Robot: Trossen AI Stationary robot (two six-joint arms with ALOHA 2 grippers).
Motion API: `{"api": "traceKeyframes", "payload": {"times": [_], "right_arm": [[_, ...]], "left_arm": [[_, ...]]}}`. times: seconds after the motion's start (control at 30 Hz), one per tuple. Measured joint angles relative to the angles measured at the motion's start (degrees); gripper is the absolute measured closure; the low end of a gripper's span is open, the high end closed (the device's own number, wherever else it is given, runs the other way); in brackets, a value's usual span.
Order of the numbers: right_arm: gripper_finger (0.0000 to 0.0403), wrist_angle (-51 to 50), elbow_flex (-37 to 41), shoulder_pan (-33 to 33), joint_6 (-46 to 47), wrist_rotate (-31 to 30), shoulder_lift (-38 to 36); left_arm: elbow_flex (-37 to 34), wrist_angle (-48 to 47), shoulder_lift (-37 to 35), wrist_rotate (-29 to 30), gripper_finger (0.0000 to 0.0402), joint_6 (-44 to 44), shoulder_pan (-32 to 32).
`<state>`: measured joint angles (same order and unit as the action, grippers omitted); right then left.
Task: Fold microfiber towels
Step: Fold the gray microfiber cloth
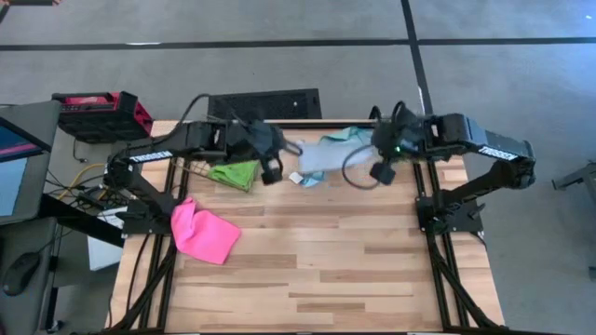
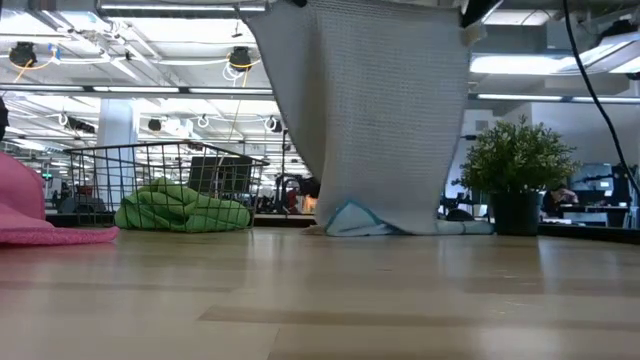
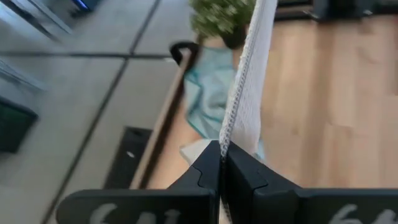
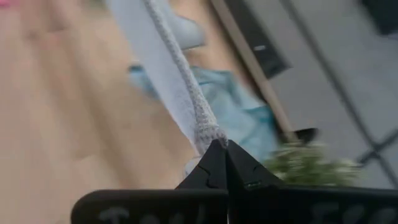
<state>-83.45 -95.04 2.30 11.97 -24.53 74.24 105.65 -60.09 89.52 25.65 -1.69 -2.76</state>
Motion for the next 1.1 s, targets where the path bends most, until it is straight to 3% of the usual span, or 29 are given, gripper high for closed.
{"api": "traceKeyframes", "payload": {"times": [0.27, 0.5, 0.67, 0.83, 1.1], "right_arm": [[0.0401, -1.81, 0.04, -12.75, 10.72, 3.27, 1.74], [0.0401, -4.63, 0.1, -19.68, 13.55, 3.73, 3.96], [0.0401, -4.29, 0.04, -22.18, 14.81, 8.67, 3.87], [0.0401, -1.97, 1.92, -25.88, 17.95, 13.13, 4.26], [0.0401, 9.16, 11.17, -31.23, 25.39, 18.35, 4.2]], "left_arm": [[0.07, -10.51, 1.07, -6.49, 0.0401, 13.73, 7.91], [0.15, -11.71, 2.44, -9.56, 0.0401, 24.57, 15.21], [0.04, -11.39, 3.69, -12.53, 0.0401, 31.98, 19.8], [0.07, -10.42, 6.87, -15.52, 0.0401, 34.25, 23.66], [0.02, -8.66, 13.34, -22.87, 0.0401, 34.38, 28.23]]}}
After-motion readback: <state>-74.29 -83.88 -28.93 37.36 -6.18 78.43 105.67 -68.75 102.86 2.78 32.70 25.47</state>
